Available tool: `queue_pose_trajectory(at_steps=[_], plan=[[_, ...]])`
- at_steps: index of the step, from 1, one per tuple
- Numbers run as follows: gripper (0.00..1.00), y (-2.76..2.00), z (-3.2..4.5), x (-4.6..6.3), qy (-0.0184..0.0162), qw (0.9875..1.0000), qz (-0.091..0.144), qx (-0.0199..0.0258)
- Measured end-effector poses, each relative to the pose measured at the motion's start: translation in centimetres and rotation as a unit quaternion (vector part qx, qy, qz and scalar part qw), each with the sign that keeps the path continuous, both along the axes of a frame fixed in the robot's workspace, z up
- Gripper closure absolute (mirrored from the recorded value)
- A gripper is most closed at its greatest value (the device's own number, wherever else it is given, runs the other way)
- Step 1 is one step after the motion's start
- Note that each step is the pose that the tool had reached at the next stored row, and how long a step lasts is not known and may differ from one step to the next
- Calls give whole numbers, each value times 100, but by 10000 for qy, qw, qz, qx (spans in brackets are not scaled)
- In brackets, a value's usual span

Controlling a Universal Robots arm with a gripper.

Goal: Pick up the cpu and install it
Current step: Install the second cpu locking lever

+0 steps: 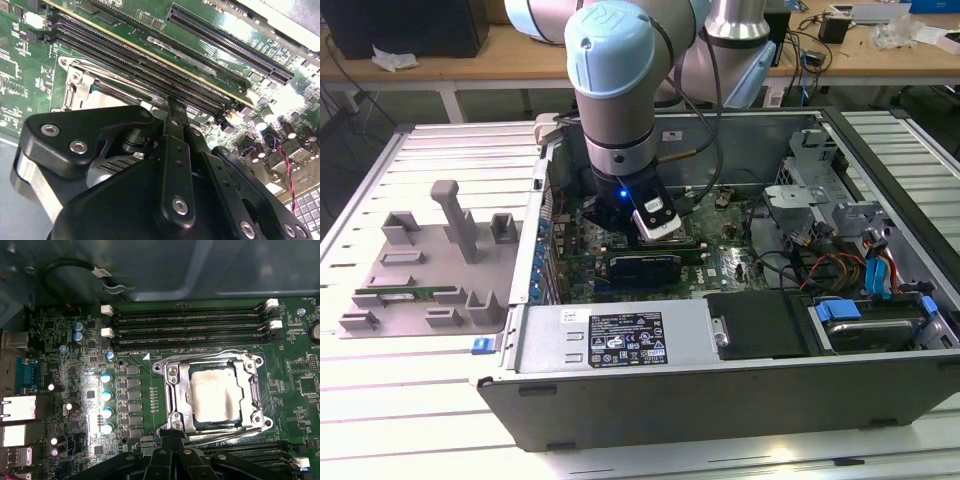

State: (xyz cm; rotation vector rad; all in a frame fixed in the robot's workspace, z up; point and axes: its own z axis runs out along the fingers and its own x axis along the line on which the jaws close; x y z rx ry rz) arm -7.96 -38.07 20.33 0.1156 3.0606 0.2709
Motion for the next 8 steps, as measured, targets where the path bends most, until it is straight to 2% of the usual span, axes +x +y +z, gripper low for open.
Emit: queue_pose_trajectory(at_steps=[3,8], plan=[[89,1,26,15,2,10000,1,-8],[89,0,35,78,30,10000,0,-50]])
